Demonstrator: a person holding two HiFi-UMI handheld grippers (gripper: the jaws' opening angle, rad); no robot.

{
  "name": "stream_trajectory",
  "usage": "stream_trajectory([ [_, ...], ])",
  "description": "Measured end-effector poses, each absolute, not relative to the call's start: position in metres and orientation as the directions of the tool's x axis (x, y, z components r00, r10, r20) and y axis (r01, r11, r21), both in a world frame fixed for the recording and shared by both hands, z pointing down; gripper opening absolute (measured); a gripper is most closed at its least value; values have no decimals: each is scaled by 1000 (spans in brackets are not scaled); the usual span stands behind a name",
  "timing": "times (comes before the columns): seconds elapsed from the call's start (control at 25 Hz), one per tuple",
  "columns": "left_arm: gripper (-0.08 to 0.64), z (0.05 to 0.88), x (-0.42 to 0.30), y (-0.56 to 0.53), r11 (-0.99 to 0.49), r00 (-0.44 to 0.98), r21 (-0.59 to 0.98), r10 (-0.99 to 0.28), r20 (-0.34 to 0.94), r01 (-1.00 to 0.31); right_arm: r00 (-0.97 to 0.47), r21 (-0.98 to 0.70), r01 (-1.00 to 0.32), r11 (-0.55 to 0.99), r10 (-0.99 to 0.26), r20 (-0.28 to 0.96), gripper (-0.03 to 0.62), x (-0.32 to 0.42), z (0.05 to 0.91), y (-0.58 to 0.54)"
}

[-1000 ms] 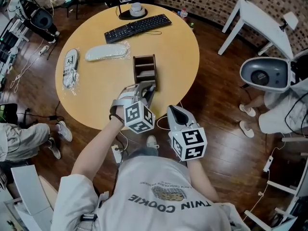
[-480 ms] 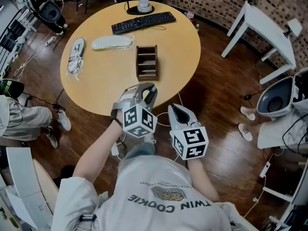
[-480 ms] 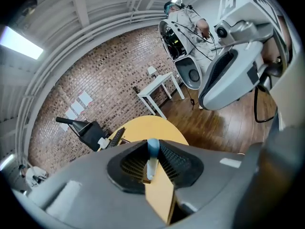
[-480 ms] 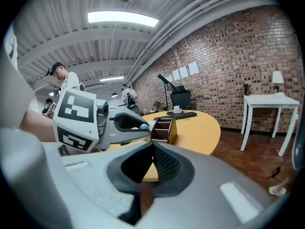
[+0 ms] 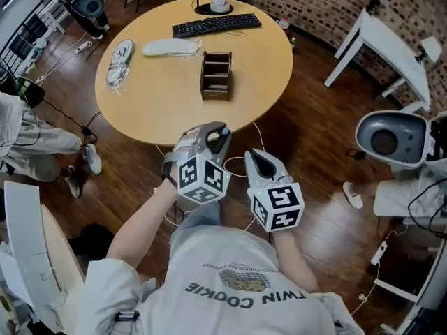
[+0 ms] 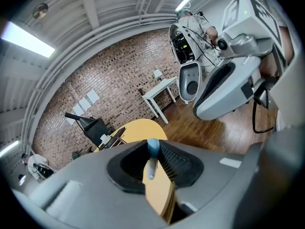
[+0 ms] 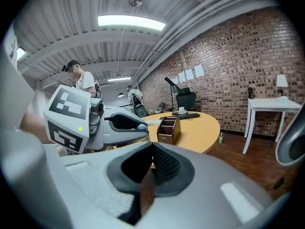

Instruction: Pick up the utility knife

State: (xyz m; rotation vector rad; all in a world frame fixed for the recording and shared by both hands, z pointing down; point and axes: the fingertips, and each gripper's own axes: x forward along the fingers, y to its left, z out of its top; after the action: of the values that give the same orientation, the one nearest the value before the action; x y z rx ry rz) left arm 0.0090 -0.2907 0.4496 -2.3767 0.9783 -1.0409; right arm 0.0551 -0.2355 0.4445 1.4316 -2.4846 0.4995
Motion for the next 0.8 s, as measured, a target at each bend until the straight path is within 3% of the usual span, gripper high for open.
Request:
stream_trajectory([
  [0.8, 74, 420, 12, -161, -643, 482, -402, -761, 435, -652, -552, -165, -832, 529, -764, 333, 0, 56, 424, -134],
])
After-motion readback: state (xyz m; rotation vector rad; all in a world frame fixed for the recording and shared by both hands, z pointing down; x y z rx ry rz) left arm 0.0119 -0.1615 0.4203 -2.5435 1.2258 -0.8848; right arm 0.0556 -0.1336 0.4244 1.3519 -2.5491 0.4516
